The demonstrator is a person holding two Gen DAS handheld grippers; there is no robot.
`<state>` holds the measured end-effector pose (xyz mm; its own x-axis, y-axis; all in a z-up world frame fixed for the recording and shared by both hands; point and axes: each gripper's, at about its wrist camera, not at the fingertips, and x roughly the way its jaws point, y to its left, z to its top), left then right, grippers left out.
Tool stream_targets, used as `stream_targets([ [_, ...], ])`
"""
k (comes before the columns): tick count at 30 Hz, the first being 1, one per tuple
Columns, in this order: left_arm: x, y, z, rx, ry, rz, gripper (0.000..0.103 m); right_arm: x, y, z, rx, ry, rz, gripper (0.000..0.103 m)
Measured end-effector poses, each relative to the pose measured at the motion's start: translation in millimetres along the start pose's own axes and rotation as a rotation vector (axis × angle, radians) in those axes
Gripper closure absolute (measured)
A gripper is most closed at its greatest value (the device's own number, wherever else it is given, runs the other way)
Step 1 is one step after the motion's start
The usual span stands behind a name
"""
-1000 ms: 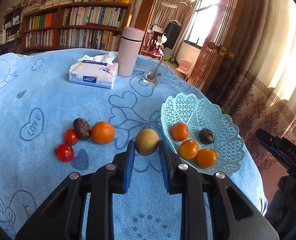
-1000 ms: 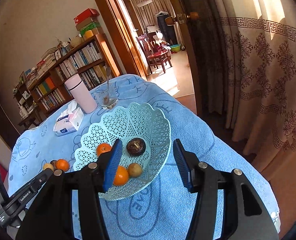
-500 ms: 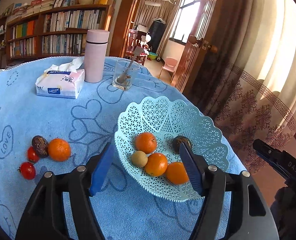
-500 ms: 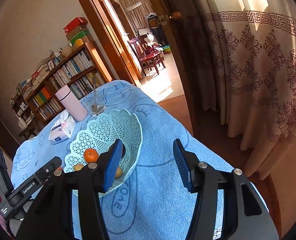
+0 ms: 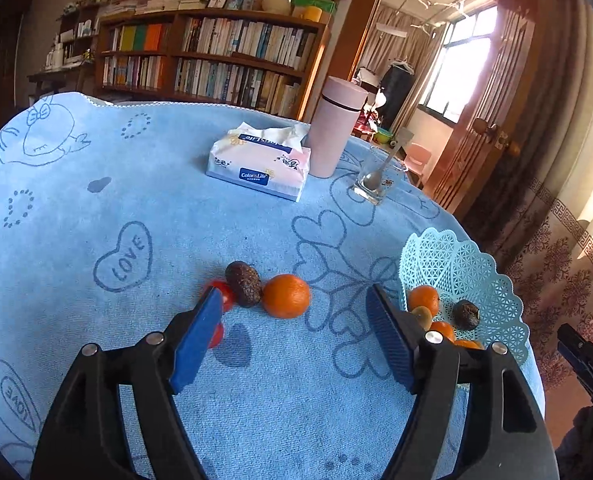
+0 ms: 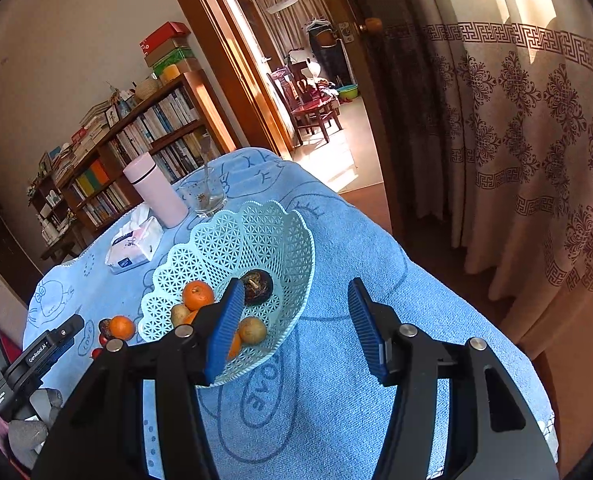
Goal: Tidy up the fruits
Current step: 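Reach the left tool to the pile and grasp a red cherry tomato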
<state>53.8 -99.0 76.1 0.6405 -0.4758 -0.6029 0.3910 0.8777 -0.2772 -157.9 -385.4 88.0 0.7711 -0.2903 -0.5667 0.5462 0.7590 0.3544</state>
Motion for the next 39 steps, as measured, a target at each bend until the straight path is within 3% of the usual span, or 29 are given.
stream_targets([
  [9, -9, 51, -5, -0.07, -0.01, 0.085, 0.029, 6, 26, -8, -0.047, 0.025, 0.022, 0.046],
  [29, 26, 50, -22, 0.033, 0.121, 0.136, 0.03, 16, 64, -24, -0.143, 0.074, 0.066, 0.046],
  [39, 45, 47, -24, 0.056, 0.174, 0.125, 0.059, 19, 78, -32, -0.188, 0.083, 0.063, 0.042],
])
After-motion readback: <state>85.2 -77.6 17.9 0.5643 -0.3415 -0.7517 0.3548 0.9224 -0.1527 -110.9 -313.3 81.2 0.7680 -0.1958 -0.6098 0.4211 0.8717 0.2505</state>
